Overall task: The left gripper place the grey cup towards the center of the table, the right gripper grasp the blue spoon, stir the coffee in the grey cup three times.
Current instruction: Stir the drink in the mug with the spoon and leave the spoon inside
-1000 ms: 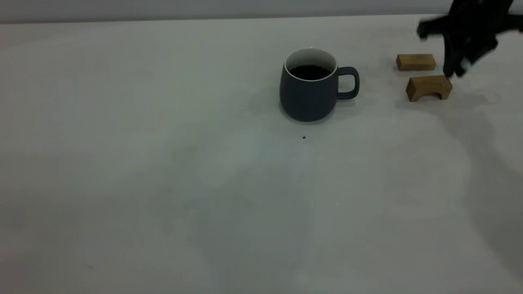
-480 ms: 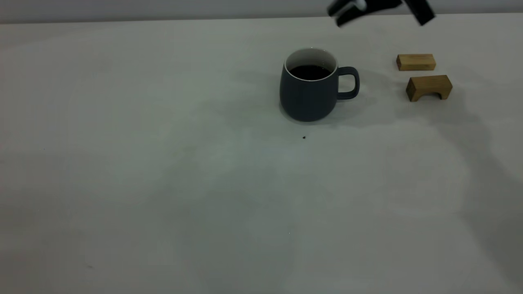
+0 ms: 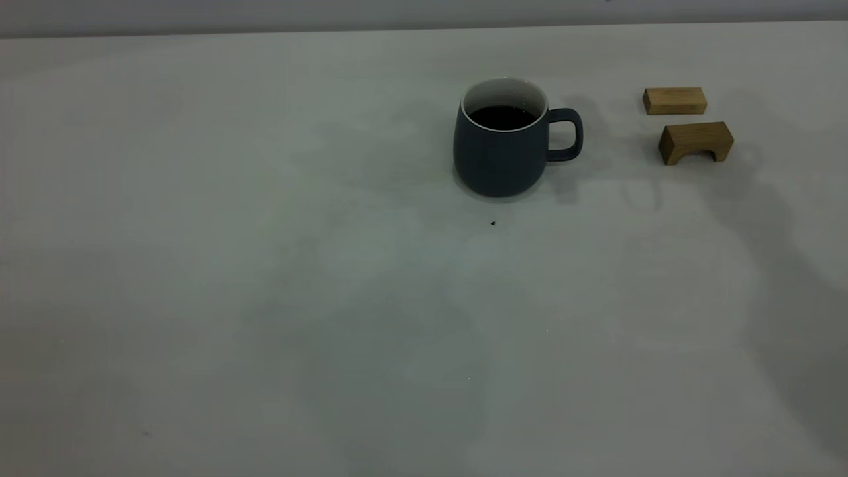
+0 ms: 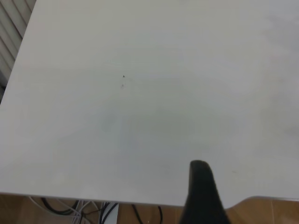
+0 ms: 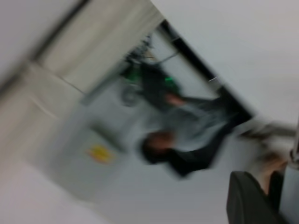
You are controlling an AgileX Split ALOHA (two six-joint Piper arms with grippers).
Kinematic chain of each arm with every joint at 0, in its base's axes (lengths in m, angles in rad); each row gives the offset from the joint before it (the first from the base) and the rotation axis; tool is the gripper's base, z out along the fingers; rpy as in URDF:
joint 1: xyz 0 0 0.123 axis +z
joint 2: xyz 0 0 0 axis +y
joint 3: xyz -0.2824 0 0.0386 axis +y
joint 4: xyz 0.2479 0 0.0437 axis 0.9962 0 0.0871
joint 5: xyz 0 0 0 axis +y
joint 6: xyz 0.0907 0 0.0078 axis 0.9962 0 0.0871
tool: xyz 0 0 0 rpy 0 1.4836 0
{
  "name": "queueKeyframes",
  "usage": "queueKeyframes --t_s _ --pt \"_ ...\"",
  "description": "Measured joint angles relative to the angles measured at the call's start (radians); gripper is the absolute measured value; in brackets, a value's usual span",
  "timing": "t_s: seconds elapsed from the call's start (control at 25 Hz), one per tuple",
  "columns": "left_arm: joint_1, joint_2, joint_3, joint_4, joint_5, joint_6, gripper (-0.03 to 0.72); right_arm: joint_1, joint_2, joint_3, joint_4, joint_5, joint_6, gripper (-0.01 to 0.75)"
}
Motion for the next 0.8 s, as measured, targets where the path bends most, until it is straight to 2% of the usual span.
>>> queueKeyframes --t_s 0.16,0.28,0.48,0.8 --pt "0.0 0.0 0.0 0.0 0.0 0.0 0.585 0.0 0.0 0.0 0.031 0.0 0.335 0.106" --pt "0.0 0.0 0.0 0.0 0.0 0.0 0.585 0.0 0.0 0.0 0.03 0.0 0.468 0.106" --pt "0.0 0.0 0.0 0.0 0.0 0.0 0.585 0.0 0.021 0.0 0.063 0.001 0.561 0.106" --pt "0.0 0.0 0.0 0.0 0.0 0.0 0.585 0.0 0.165 0.0 0.127 -0.005 0.582 0.106"
